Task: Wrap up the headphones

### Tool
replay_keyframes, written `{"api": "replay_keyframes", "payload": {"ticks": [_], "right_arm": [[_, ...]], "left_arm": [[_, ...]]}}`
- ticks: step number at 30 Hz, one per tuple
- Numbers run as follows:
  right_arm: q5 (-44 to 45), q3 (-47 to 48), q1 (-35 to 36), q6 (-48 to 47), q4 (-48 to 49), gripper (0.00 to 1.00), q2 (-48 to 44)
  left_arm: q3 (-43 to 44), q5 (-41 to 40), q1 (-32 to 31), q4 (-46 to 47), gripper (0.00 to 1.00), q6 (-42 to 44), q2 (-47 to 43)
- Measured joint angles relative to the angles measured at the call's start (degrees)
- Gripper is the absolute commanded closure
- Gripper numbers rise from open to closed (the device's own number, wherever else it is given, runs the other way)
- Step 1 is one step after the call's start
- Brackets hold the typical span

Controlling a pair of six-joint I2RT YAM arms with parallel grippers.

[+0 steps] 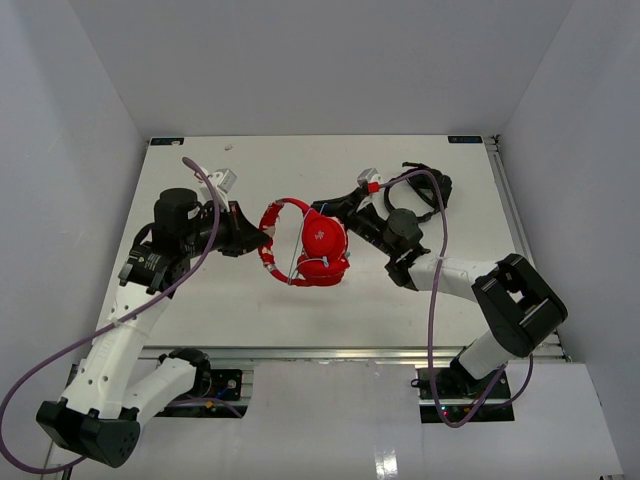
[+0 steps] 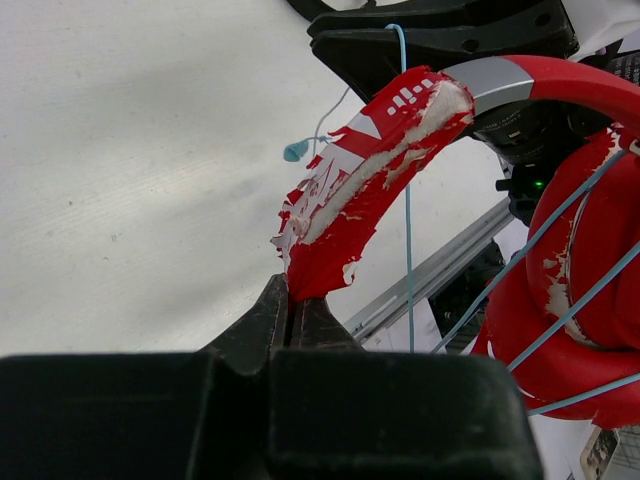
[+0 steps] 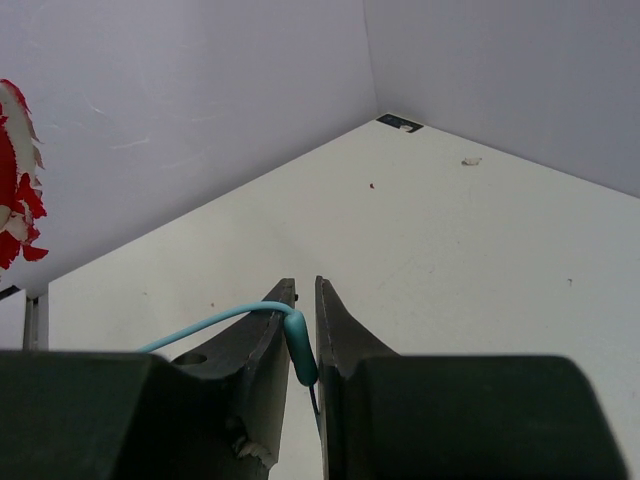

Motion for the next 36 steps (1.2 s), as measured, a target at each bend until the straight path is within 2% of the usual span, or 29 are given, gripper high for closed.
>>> {"api": "replay_keyframes", "payload": {"ticks": [9, 11, 16, 21, 25, 28, 36], "right_arm": [[0.57, -1.66, -0.17, 0.00, 4.55, 0.75, 0.00], [0.61, -1.66, -0.39, 0.01, 5.26, 0.77, 0.01], [0.19, -1.66, -0.59, 0.27, 7.45, 0.92, 0.40], [-0.01, -1.65, -0.75, 0.54, 8.40, 0.92, 1.33], [-1.81, -1.53, -2.60, 0.54, 8.01, 0.92, 1.42], [-5.68, 0.64, -4.83, -0.51, 3.00, 0.92, 1.39], [-12.82, 13.36, -6.28, -8.04, -22.89, 0.92, 1.27]], "left_arm": [[0.00, 1.46, -0.02, -0.35, 1.00, 0.58, 0.57], [-0.04, 1.55, -0.02, -0.31, 1.00, 0.69, 0.65], [-0.15, 1.61, -0.02, 0.07, 1.00, 0.77, 0.93], [-0.66, 1.12, -0.06, 0.63, 1.00, 2.19, 1.03], [-1.19, -3.23, -0.30, 0.95, 1.00, 4.19, 2.22], [-1.26, -7.98, -0.47, 1.33, 1.00, 5.12, 5.24], [0.92, -17.99, -3.34, 2.87, 1.00, 7.86, 17.78]]}}
